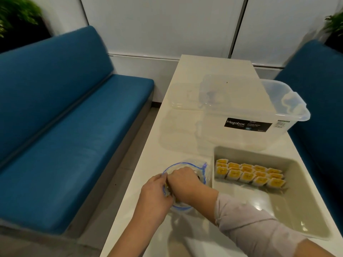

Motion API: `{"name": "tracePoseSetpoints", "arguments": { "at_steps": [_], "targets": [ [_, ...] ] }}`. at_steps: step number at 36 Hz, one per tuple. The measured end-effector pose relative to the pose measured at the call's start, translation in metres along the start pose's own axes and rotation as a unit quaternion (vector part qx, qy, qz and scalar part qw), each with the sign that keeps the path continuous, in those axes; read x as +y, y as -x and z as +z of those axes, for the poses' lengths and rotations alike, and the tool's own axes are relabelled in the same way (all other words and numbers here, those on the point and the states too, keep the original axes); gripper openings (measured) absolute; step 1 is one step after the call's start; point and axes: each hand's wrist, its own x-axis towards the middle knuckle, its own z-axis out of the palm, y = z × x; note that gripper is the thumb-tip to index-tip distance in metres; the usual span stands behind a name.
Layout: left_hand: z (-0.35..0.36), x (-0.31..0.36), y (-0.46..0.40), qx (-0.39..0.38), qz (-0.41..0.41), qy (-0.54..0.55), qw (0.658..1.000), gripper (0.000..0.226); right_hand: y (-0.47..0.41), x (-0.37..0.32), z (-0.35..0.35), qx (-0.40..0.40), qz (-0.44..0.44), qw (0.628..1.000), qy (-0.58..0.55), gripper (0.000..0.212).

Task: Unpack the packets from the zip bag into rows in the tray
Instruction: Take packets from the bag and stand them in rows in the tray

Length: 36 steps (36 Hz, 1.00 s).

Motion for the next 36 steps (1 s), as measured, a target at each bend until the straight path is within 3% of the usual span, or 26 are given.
{"name": "tracePoseSetpoints", "arguments": {
  "at_steps": [7, 13, 22, 29, 32, 36],
  "targets": [
    [0.001, -0.003, -0.005, 0.001, 0.005, 0.002, 1.000, 0.064, 0.003, 0.004, -0.001, 0.024, -0.005, 0.999, -0.021, 0.017],
    [0.001, -0.005, -0.007, 0.000, 0.005, 0.009, 1.000, 0.062, 0.011, 0.008, -0.005, 0.064, 0.035, 0.989, -0.127, 0.026],
    [-0.002, -0.005, -0.007, -0.003, -0.001, -0.012, 1.000, 0.065, 0.032, 0.021, -0.014, 0.123, 0.131, 0.928, -0.327, 0.027],
    [-0.001, -0.003, -0.007, -0.004, -0.010, -0.009, 1.000, 0.065, 0.048, 0.032, -0.029, 0.136, 0.156, 0.893, -0.401, 0.018],
    [-0.002, -0.001, -0.006, -0.006, -0.012, -0.011, 1.000, 0.065, 0.054, 0.038, -0.033, 0.122, 0.151, 0.887, -0.418, 0.021],
    [-0.002, -0.002, -0.006, -0.002, -0.017, -0.005, 1.000, 0.065, 0.064, 0.052, -0.040, 0.094, 0.144, 0.887, -0.428, 0.007]
  ]
}}
